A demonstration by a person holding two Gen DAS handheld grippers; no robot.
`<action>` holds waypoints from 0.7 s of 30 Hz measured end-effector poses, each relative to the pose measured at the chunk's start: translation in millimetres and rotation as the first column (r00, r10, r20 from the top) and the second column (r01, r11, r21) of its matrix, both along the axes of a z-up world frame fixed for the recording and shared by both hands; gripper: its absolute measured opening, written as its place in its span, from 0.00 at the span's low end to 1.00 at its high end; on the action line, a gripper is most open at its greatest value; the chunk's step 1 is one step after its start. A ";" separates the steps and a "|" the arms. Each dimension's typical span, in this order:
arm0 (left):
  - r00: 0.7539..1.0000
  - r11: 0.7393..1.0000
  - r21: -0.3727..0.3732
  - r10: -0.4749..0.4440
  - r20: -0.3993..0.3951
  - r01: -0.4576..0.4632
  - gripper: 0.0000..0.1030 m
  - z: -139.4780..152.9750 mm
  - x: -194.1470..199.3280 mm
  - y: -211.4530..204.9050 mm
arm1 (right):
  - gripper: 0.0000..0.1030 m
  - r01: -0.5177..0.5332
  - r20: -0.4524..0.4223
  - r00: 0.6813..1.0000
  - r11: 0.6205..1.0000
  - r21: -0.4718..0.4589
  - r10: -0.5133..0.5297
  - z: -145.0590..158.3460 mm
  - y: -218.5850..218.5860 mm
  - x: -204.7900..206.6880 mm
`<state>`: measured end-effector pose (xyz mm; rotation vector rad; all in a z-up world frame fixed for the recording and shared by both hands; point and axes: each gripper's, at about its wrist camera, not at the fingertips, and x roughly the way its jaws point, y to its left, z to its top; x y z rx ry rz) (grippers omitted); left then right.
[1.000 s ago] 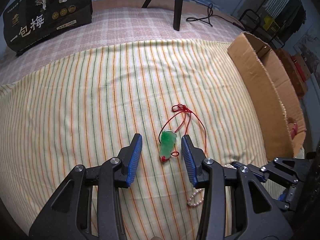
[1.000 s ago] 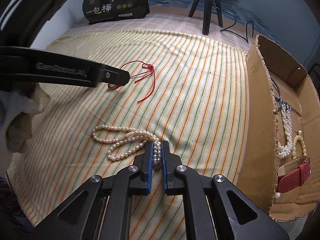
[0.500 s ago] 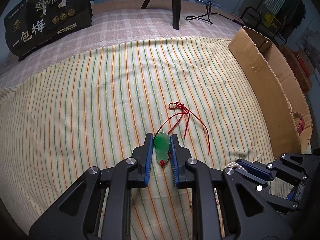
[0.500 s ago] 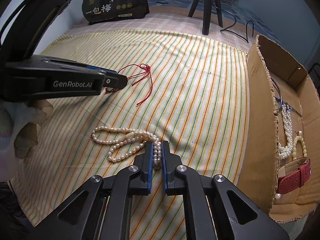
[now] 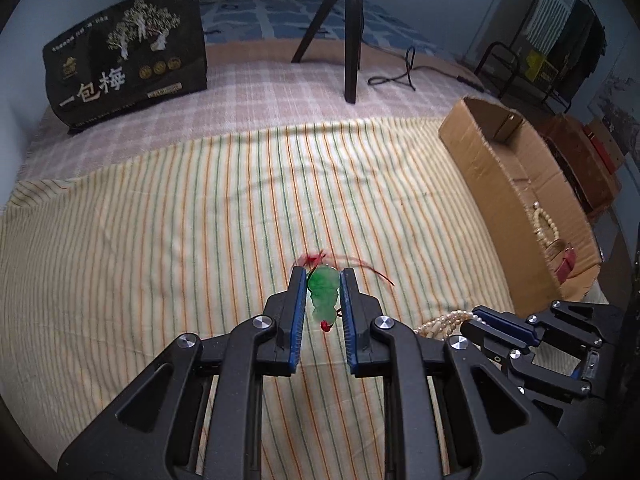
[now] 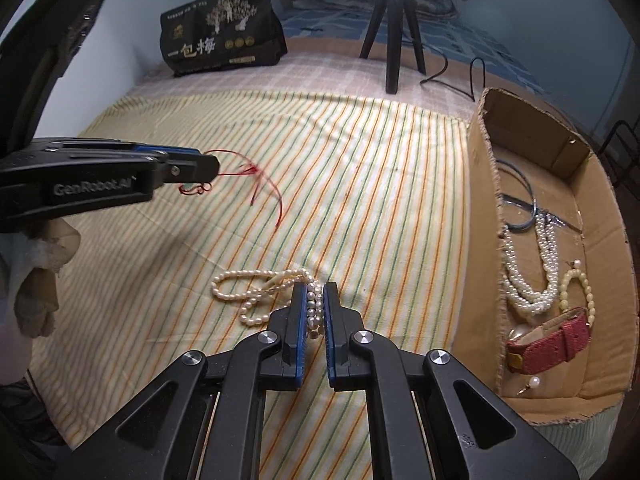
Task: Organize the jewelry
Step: 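Carry the pearl strand and jade pendant into the box and open both grippers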
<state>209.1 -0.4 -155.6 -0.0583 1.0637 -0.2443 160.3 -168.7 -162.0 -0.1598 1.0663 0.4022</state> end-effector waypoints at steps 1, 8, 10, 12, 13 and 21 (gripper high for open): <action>1.000 1.000 -0.007 0.006 0.010 -0.005 0.15 4.9 -2.2 1.4 | 0.06 0.002 0.005 1.000 1.000 0.004 -0.002 2.4 -0.8 -1.1; 0.998 0.999 -0.043 0.030 0.049 -0.028 0.15 23.9 -15.1 7.5 | 0.06 0.001 0.050 0.999 1.000 0.023 -0.002 22.4 -5.0 -7.6; 0.998 0.998 -0.048 0.034 0.058 -0.031 0.15 27.7 -19.3 7.4 | 0.06 0.005 0.060 0.998 1.000 0.030 -0.007 27.1 -6.7 -8.7; 0.997 0.998 -0.055 0.032 0.069 -0.028 0.15 32.6 -22.7 6.5 | 0.06 0.008 0.070 0.998 0.999 0.040 -0.010 32.8 -8.5 -8.4; 0.997 0.998 -0.059 0.031 0.074 -0.026 0.15 34.7 -24.1 5.9 | 0.06 0.008 0.078 0.997 0.999 0.043 -0.011 36.1 -9.6 -9.2; 0.992 0.997 -0.075 0.011 0.124 -0.002 0.15 53.9 -34.6 -3.8 | 0.06 0.014 0.136 0.990 0.997 0.076 -0.025 61.7 -20.1 -14.5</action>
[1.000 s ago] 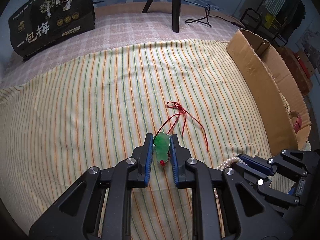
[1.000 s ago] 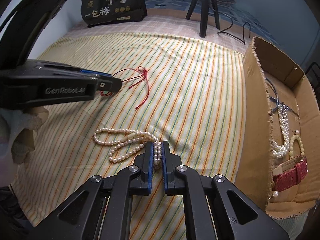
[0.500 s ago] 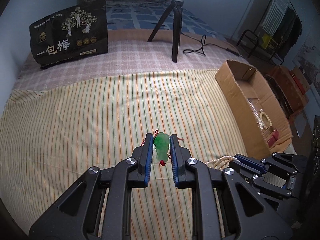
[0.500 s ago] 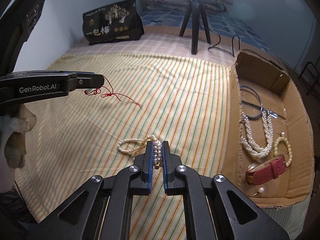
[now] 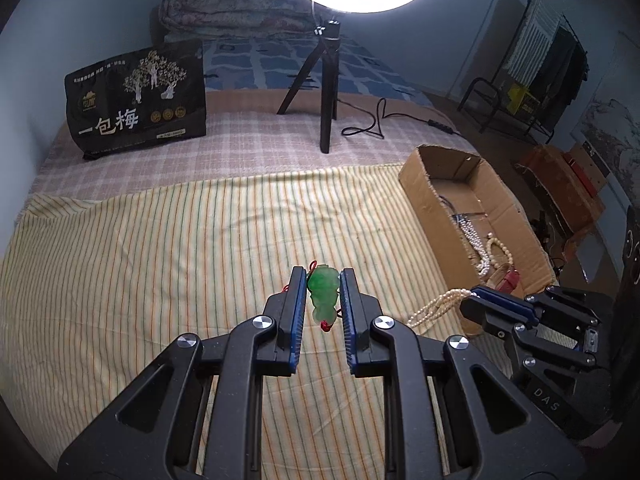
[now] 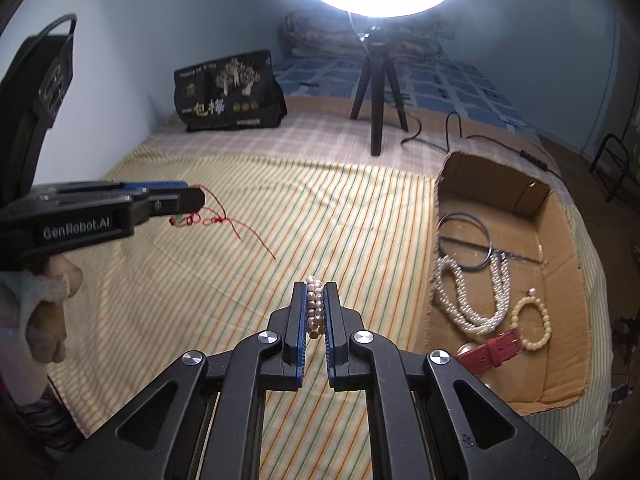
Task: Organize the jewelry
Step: 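Carry the pearl strand and jade pendant into the box and open both grippers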
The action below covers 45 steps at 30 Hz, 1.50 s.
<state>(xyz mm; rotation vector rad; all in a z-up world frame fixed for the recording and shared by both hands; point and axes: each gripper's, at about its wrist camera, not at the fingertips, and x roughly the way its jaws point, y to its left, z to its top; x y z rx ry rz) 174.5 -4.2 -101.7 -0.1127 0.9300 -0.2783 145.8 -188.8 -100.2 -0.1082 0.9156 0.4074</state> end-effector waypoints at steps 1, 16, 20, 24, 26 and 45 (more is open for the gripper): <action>1.000 1.000 0.000 -0.004 0.005 0.004 0.15 2.1 -1.2 -1.9 | 0.06 0.002 0.005 1.000 1.000 0.010 -0.002 3.7 -2.2 -0.2; 0.994 0.999 -0.017 -0.047 0.095 0.049 0.15 36.2 -4.7 -31.3 | 0.06 0.081 0.123 0.989 0.996 0.021 -0.083 52.9 -41.5 15.0; 0.989 0.996 -0.026 -0.079 0.122 0.083 0.15 46.7 -4.3 -51.8 | 0.06 0.118 0.148 0.982 0.993 0.014 -0.119 61.7 -61.4 22.4; 0.984 0.993 -0.029 -0.110 0.140 0.115 0.15 53.3 -3.1 -71.4 | 0.06 0.165 0.154 0.974 0.986 0.016 -0.165 64.7 -82.3 33.8; 0.982 0.991 -0.036 -0.122 0.145 0.128 0.15 55.4 -1.7 -80.7 | 0.06 0.188 0.152 0.970 0.982 0.017 -0.189 64.9 -93.6 39.3; 0.970 0.979 -0.011 -0.199 0.142 0.203 0.15 39.0 14.4 -153.0 | 0.06 0.277 0.122 0.954 0.961 0.000 -0.275 50.5 -154.1 83.9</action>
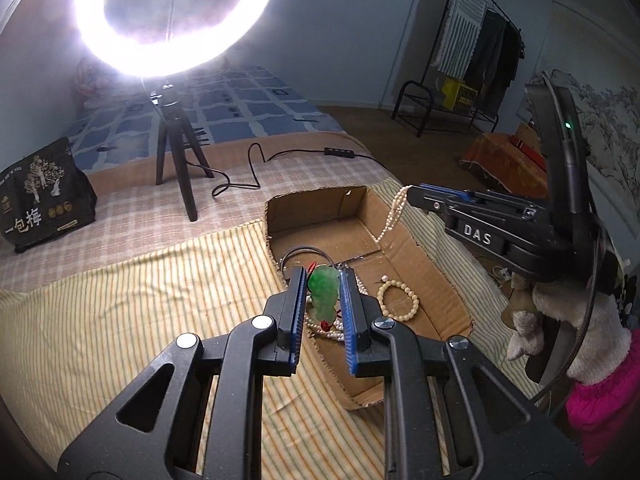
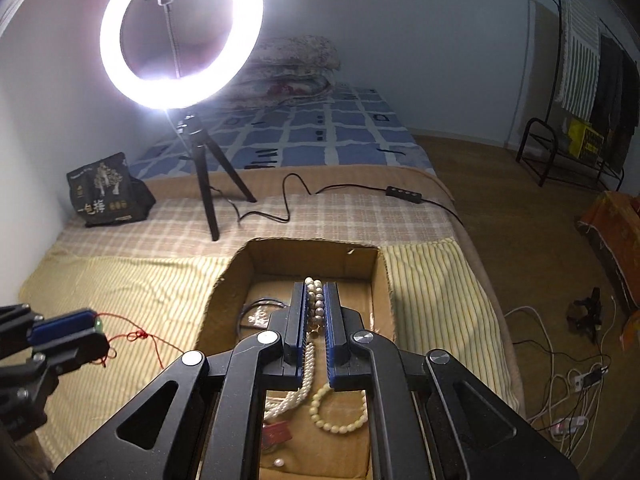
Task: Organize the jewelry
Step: 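Carry the pearl strand and jade pendant into the box and open both grippers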
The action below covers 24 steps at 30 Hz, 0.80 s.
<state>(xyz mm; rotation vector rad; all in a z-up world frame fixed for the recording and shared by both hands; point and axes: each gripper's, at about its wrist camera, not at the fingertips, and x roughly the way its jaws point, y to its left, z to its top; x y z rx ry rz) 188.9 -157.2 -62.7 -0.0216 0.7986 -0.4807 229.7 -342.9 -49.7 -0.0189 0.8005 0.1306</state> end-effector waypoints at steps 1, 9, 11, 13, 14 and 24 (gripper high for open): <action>1.000 1.000 0.003 -0.001 0.001 0.001 0.15 -1.0 1.0 -2.7 | 0.06 0.001 -0.002 1.000 1.000 0.001 -0.001 -1.3 -1.2 1.4; 1.000 1.000 0.017 -0.017 0.004 0.017 0.15 -9.0 8.0 -22.1 | 0.06 0.013 -0.020 1.000 1.000 0.020 -0.012 -13.5 -15.0 17.8; 1.000 1.000 0.020 -0.023 0.001 0.023 0.15 -11.2 9.3 -26.2 | 0.06 0.016 -0.024 1.000 0.999 0.028 -0.016 -15.5 -17.6 20.8; 1.000 0.999 0.022 -0.025 -0.001 0.025 0.15 -12.6 10.3 -28.9 | 0.06 0.018 -0.028 0.999 0.999 0.035 -0.017 -18.2 -19.7 23.7; 1.000 0.999 0.022 -0.025 -0.003 0.025 0.15 -13.4 10.9 -30.0 | 0.06 0.019 -0.031 0.999 0.999 0.039 -0.018 -19.7 -20.8 25.4; 0.999 0.998 0.037 -0.044 -0.010 0.044 0.15 -18.3 13.5 -40.4 | 0.06 0.028 -0.047 0.999 0.998 0.058 -0.025 -25.7 -23.7 31.2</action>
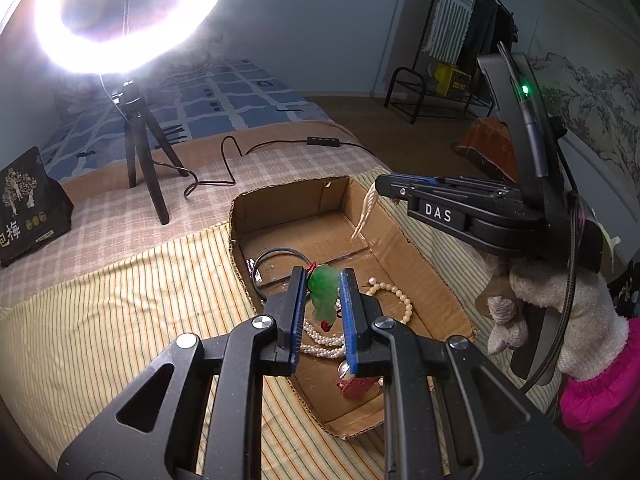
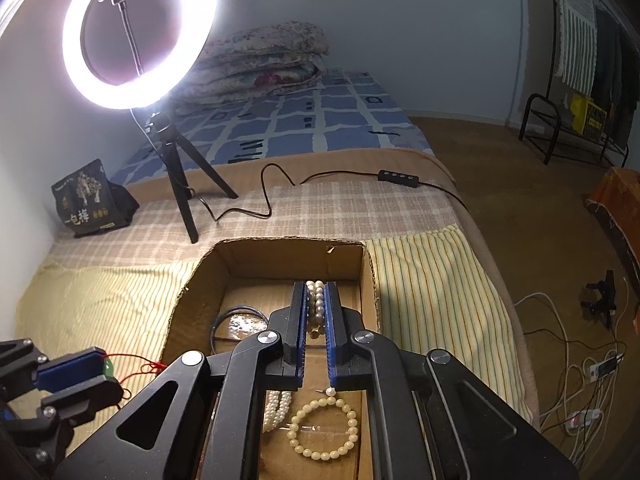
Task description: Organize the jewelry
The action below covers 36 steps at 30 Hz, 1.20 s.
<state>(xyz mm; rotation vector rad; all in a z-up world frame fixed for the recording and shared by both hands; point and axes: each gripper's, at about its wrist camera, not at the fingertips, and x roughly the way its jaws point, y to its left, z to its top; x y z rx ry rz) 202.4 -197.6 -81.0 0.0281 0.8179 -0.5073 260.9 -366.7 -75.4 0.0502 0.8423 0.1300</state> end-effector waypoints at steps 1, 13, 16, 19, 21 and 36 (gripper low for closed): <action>1.000 1.000 0.005 -0.003 0.002 0.003 0.15 -0.3 -0.4 -0.9 | 0.06 0.001 0.000 1.000 1.000 0.001 -0.001 0.0 -0.4 0.0; 0.999 0.999 0.026 0.024 0.037 -0.025 0.62 1.9 -3.7 1.6 | 0.64 0.070 0.048 0.997 0.997 -0.039 -0.068 6.4 -4.2 -5.3; 0.999 0.999 0.032 0.031 0.035 -0.032 0.62 1.7 -3.8 2.0 | 0.72 0.085 0.061 0.995 0.995 -0.051 -0.082 9.3 -4.4 -6.4; 0.999 0.999 0.037 0.034 0.033 -0.035 0.63 2.0 -5.3 2.1 | 0.73 0.091 0.059 0.994 0.994 -0.055 -0.088 10.4 -4.1 -6.9; 0.999 0.999 0.036 0.038 0.033 -0.039 0.64 2.6 -5.9 3.3 | 0.73 0.092 0.057 0.994 0.994 -0.060 -0.088 11.0 -3.9 -8.2; 0.996 0.998 0.018 0.060 0.067 -0.061 0.65 20.3 -22.0 17.9 | 0.73 0.102 0.066 0.993 0.992 -0.073 -0.098 25.0 0.2 -27.5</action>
